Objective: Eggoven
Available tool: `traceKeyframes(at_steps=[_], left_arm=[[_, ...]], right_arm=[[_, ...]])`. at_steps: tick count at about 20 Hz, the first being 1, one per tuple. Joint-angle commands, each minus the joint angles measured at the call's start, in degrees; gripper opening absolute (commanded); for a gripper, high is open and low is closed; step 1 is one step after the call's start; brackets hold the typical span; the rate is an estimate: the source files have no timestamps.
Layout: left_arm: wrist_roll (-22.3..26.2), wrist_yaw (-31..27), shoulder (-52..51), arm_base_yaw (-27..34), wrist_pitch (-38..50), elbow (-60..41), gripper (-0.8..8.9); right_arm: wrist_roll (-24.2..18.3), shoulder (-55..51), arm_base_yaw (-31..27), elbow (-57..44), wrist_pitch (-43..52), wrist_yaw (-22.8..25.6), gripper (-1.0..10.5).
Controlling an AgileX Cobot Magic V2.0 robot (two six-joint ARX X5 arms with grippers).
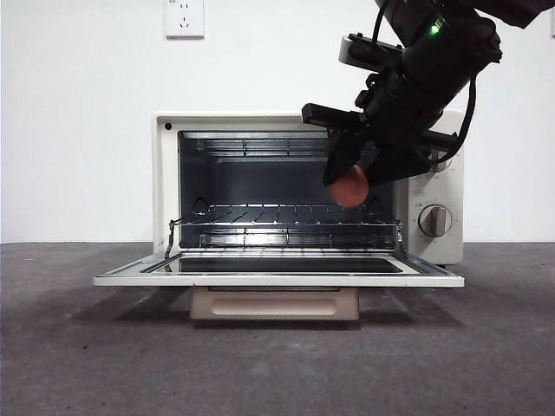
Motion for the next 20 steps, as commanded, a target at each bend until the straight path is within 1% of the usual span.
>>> traceKeyframes(at_steps=[1, 8, 9, 12, 14, 17, 20], left_arm=[[-0.2, 0.0, 0.2, -0.2, 0.6, 0.4, 0.07], [-0.2, 0.0, 0.2, -0.2, 0.6, 0.4, 0.06], [-0.2, 0.0, 0.2, -0.2, 0.6, 0.4, 0.06], [-0.2, 0.0, 0.2, -0.2, 0.6, 0.4, 0.06], [-0.2, 0.0, 0.2, -0.2, 0.6, 0.4, 0.06], [-0.2, 0.0, 0.2, -0.2, 0.6, 0.4, 0.06], [-0.2, 0.0, 0.2, -0.2, 0.6, 0.4, 0.06]], right_arm=[[0.1, 2.4, 0.2, 0.5, 0.8, 0.2, 0.0], [0.1, 3.3, 0.3, 0.5, 0.5, 0.3, 0.1], [0.1, 3.3, 0.3, 0.5, 0.2, 0.5, 0.5], [0.1, 3.3, 0.3, 0.5, -0.1, 0.7, 2.4], [0.1, 3.3, 0.3, 0.5, -0.1, 1.8, 2.6], [0.1, 3.3, 0.3, 0.5, 0.0, 1.7, 2.6], [0.1, 3.3, 0.3, 0.5, 0.1, 1.7, 3.0]])
